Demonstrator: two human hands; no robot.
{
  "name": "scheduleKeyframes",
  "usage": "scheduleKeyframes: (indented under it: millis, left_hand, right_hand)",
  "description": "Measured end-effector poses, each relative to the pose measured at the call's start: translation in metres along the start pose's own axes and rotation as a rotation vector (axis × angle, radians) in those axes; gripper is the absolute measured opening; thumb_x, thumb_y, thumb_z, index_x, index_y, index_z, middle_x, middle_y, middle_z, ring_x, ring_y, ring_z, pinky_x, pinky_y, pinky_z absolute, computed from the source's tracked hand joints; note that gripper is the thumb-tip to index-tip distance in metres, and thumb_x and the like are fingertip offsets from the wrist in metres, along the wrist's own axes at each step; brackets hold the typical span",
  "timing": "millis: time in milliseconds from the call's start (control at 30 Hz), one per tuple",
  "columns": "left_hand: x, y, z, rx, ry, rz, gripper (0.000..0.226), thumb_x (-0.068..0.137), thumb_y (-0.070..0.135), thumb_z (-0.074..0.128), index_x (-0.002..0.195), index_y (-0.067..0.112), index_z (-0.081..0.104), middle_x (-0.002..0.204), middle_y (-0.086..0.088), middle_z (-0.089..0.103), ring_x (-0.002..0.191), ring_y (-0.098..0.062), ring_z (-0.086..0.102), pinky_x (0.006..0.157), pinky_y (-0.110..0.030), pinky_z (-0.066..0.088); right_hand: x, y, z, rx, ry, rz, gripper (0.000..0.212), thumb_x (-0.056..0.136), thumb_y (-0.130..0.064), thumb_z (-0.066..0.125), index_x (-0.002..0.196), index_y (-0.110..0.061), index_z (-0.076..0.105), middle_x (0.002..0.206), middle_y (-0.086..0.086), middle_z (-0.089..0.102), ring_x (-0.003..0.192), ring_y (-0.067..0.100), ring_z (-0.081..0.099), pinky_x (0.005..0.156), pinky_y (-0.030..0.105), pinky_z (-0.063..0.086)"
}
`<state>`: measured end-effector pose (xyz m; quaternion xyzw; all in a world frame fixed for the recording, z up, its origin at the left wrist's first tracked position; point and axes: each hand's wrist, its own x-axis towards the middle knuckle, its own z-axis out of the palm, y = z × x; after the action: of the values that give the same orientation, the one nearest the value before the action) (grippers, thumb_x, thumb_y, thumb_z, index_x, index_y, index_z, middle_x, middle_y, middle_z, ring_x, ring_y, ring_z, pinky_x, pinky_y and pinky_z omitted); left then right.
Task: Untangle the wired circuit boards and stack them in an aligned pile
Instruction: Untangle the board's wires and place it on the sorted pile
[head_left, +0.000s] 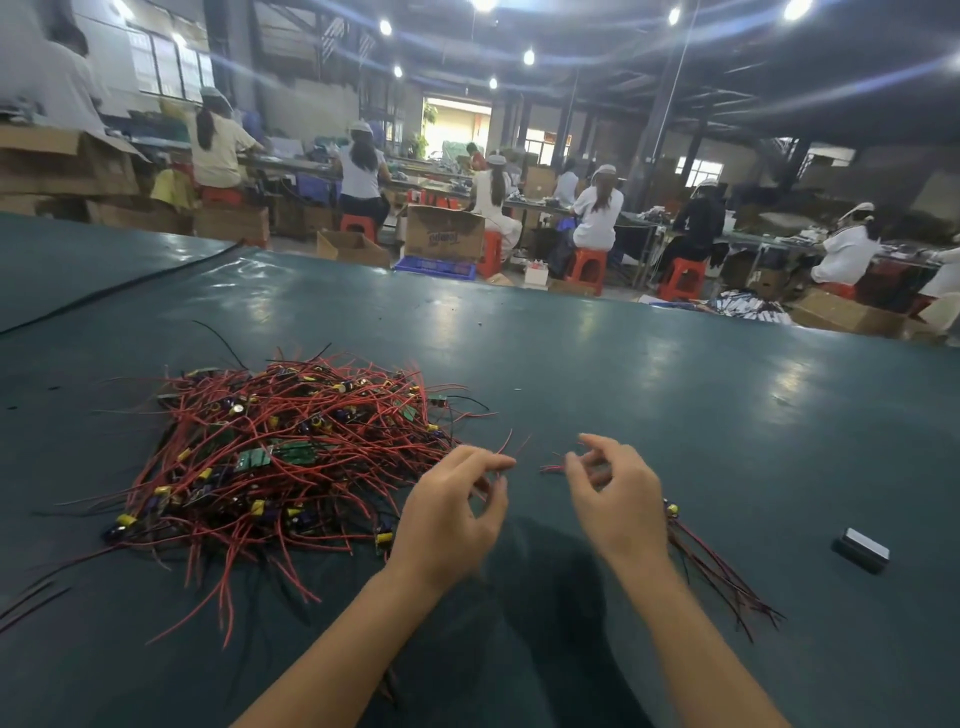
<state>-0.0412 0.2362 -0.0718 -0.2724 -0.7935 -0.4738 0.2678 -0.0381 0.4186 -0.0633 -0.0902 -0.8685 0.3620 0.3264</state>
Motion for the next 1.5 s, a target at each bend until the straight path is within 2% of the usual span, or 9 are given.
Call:
scheduleKeyframes:
  millis: [100,333,500,700,833,1000,1167,1367,1500]
  left_hand:
    - [0.035,0.003,-0.017,0.067,0.072,0.052,0.02,0.086,0.0,0.061,0.102,0.006,0.073,0.096,-0.003,0.069,0.08,-0.017,0.065,0.075,-0.034,0.055]
    - [0.062,-0.043,-0.074,0.578,0.149,-0.317,0.045,0.085,-0.004,0.053,0.122,0.017,0.065,0.128,-0.005,0.063,0.118,-0.026,0.052,0.102,-0.042,0.038]
    - [0.057,-0.064,-0.083,0.673,-0.052,-0.502,0.04,0.088,0.006,0.055,0.125,0.018,0.064,0.114,-0.006,0.07,0.107,-0.028,0.061,0.094,-0.044,0.049]
    - [0.058,-0.071,-0.101,0.774,-0.048,-0.553,0.018,0.088,0.02,0.068,0.103,0.022,0.076,0.105,-0.002,0.073,0.099,-0.025,0.065,0.087,-0.04,0.054]
    - [0.06,-0.065,-0.114,0.639,0.082,-0.488,0.014,0.091,0.019,0.067,0.099,0.016,0.078,0.091,-0.006,0.076,0.08,-0.025,0.067,0.072,-0.037,0.056]
    - [0.078,-0.01,-0.114,0.243,0.288,-0.056,0.01,0.092,0.017,0.066,0.097,0.013,0.073,0.081,0.006,0.072,0.065,-0.004,0.065,0.062,-0.017,0.053]
    - [0.074,0.029,-0.072,-0.46,-0.121,-0.47,0.003,0.087,0.017,0.068,0.087,0.016,0.071,0.077,0.002,0.075,0.065,-0.008,0.07,0.058,-0.014,0.053]
    - [0.047,0.014,-0.026,-0.572,-0.48,-0.741,0.019,0.082,0.01,0.076,0.099,0.003,0.07,0.072,-0.002,0.072,0.065,-0.01,0.068,0.059,-0.023,0.056]
    - [0.044,0.005,-0.022,-0.471,-0.542,-0.735,0.036,0.079,0.012,0.08,0.108,0.01,0.059,0.073,0.0,0.072,0.066,-0.009,0.069,0.057,-0.022,0.055]
  right_hand:
    - [-0.021,-0.02,0.019,0.296,0.011,0.058,0.017,0.089,-0.013,0.069,0.106,-0.016,0.07,0.083,0.0,0.066,0.07,-0.001,0.06,0.063,0.007,0.044]
    - [-0.052,-0.023,0.035,0.393,0.006,0.087,0.022,0.093,-0.009,0.063,0.112,-0.019,0.069,0.086,-0.009,0.065,0.081,-0.002,0.059,0.066,0.007,0.045]
    - [-0.058,-0.022,0.034,0.388,0.017,0.073,0.023,0.092,-0.008,0.064,0.112,-0.019,0.069,0.086,-0.008,0.065,0.081,0.001,0.06,0.066,0.007,0.045]
    - [-0.064,-0.023,0.031,0.4,0.037,0.06,0.02,0.092,-0.008,0.064,0.107,-0.019,0.07,0.082,-0.008,0.065,0.081,0.001,0.06,0.063,0.007,0.045]
    - [-0.061,-0.023,0.03,0.399,0.039,0.09,0.018,0.093,-0.01,0.063,0.108,-0.018,0.071,0.083,-0.007,0.065,0.08,0.001,0.06,0.065,0.011,0.047]
    - [-0.061,-0.031,0.029,0.468,0.055,0.116,0.014,0.092,-0.013,0.066,0.103,-0.02,0.071,0.081,-0.006,0.066,0.075,0.004,0.06,0.062,0.012,0.047]
    - [-0.062,-0.044,0.023,0.69,-0.015,0.188,0.012,0.094,-0.021,0.063,0.091,-0.023,0.074,0.075,-0.006,0.07,0.062,0.004,0.057,0.051,0.024,0.049]
    - [-0.061,-0.049,0.023,0.856,-0.113,0.403,0.025,0.095,-0.029,0.061,0.078,-0.025,0.079,0.055,-0.004,0.053,0.047,0.008,0.041,0.043,0.023,0.037]
    - [-0.057,-0.043,0.025,0.881,-0.162,0.576,0.021,0.093,-0.027,0.066,0.078,-0.02,0.079,0.064,0.0,0.066,0.051,0.01,0.048,0.044,0.023,0.04]
